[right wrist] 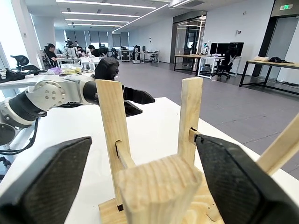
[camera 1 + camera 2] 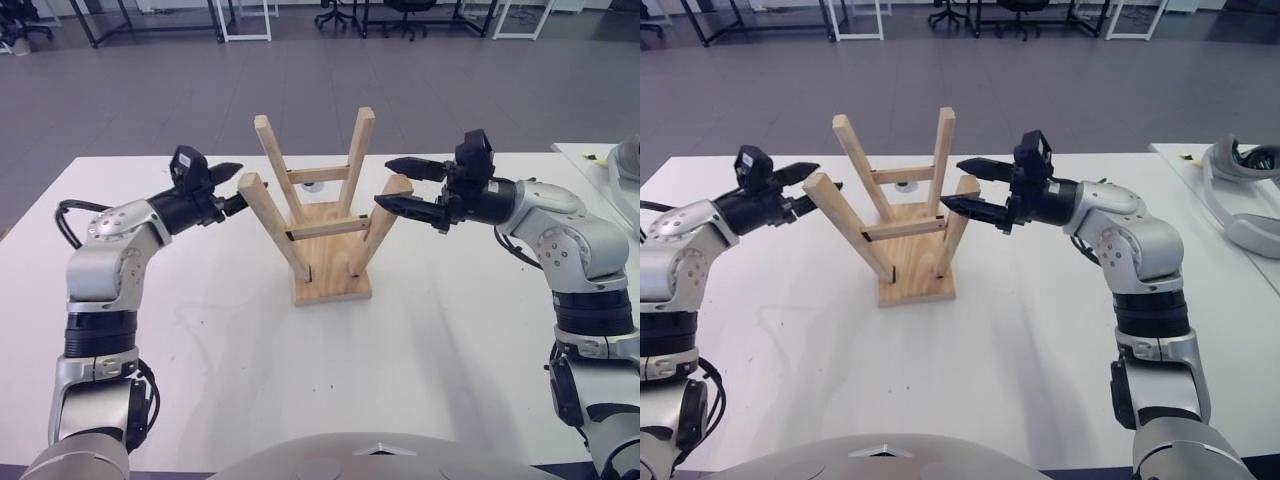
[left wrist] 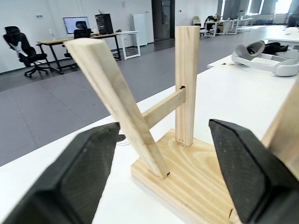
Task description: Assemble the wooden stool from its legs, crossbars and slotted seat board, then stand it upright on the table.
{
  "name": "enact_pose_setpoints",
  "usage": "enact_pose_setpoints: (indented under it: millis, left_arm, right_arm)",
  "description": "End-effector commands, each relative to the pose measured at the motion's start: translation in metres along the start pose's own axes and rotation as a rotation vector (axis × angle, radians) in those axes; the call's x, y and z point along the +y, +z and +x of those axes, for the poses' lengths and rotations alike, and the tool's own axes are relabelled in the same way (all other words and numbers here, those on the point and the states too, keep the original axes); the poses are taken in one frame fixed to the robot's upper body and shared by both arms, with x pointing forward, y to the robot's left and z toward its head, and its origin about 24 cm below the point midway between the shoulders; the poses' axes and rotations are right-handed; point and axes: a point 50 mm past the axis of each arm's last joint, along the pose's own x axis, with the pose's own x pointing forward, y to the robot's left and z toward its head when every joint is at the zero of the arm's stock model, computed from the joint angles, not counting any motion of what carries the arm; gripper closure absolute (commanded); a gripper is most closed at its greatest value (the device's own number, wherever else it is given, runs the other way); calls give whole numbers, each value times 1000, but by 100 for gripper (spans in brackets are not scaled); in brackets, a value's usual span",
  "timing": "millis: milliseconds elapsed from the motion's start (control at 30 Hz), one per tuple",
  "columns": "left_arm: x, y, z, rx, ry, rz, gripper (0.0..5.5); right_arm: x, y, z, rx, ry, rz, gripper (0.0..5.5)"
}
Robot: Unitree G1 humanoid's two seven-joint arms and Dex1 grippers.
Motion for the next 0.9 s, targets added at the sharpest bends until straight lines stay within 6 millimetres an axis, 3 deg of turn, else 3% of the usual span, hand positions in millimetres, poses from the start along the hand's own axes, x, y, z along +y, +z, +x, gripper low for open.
enact_pose_setpoints:
  millis: [33,233,333,567,767,900]
  left_arm:
    - [2,10,5,-53,-101,22,198]
    - [-14,19,6,-89,-251,23,198]
    - [-31,18,10,-98,-276,20,198]
    - [-51,9,18,-92,-270,20,198]
    - [-88,13,12,-88,-347,74,198]
    - [-79,20,4,-129,-214,77,198]
  right_arm:
    - [-5,7,7,9,25,-59,139]
    - [-20,-1,10,6,-1,-55,139]
    - [-17,-5,12,-8,-1,-47,139]
    - [-8,-7,15,-10,48,-26,139]
    - [-7,-9,15,-2,34,-18,139]
    - [-17,-7,16,-24,-83,-71,139]
